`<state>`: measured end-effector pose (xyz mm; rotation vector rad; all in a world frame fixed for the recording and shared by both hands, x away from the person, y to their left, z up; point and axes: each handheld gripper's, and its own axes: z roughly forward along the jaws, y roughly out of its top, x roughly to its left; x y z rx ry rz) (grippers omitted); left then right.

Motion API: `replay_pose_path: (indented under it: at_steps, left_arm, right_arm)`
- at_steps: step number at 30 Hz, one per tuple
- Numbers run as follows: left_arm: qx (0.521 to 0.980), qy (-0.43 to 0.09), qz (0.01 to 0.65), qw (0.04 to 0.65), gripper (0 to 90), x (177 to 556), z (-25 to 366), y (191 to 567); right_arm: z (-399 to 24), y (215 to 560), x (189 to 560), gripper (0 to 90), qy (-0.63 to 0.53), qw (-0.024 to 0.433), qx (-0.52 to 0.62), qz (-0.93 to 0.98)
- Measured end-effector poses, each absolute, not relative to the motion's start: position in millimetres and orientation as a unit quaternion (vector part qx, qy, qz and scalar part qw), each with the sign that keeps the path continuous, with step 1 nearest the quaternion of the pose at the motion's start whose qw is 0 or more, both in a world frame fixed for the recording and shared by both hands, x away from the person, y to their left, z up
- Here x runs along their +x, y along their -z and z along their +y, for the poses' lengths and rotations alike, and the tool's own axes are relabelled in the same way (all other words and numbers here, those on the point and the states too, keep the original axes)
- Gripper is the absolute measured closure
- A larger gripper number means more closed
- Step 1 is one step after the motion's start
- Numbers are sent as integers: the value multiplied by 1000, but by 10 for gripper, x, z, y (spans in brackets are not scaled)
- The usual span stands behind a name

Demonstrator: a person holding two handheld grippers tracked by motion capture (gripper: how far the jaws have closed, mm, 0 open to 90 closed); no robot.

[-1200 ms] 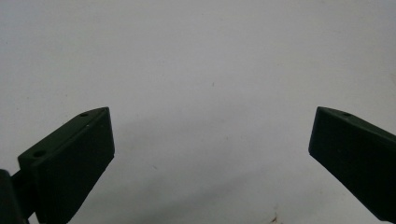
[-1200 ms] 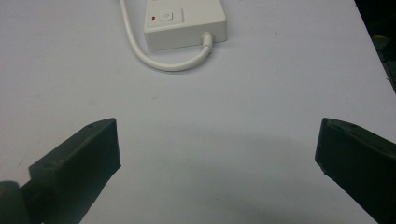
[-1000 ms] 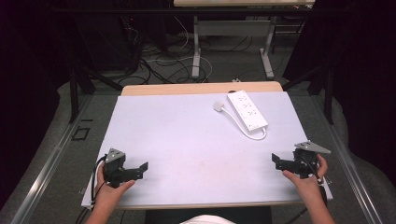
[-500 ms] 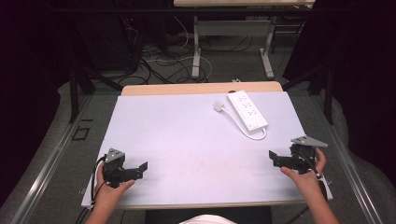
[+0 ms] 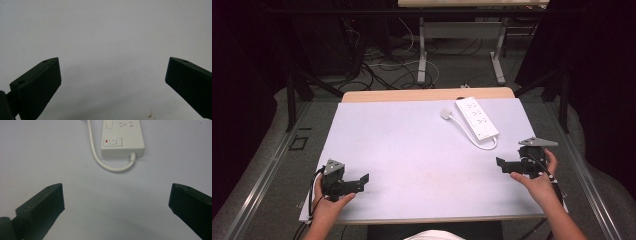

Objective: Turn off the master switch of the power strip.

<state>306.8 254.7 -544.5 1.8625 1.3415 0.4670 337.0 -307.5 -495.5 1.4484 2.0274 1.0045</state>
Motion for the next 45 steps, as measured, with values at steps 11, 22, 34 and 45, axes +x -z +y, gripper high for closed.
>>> replay_pose_path:
  at_steps: [11,22,34,45]
  left_arm:
    - [732,-183,528,389,4,3068,2549,5449]
    - [732,-182,528,389,4,3069,2549,5452]
    - [733,-178,529,390,4,3073,2554,5453]
    - [733,-177,528,390,4,3074,2555,5455]
  right_arm:
    - [-2940,4812,3527,0,-340,221,514,755]
    - [-2875,4742,3684,0,-323,212,512,767]
    - [-2811,4650,3883,11,-304,210,511,776]
    - [-2757,4614,4095,112,-278,205,513,786]
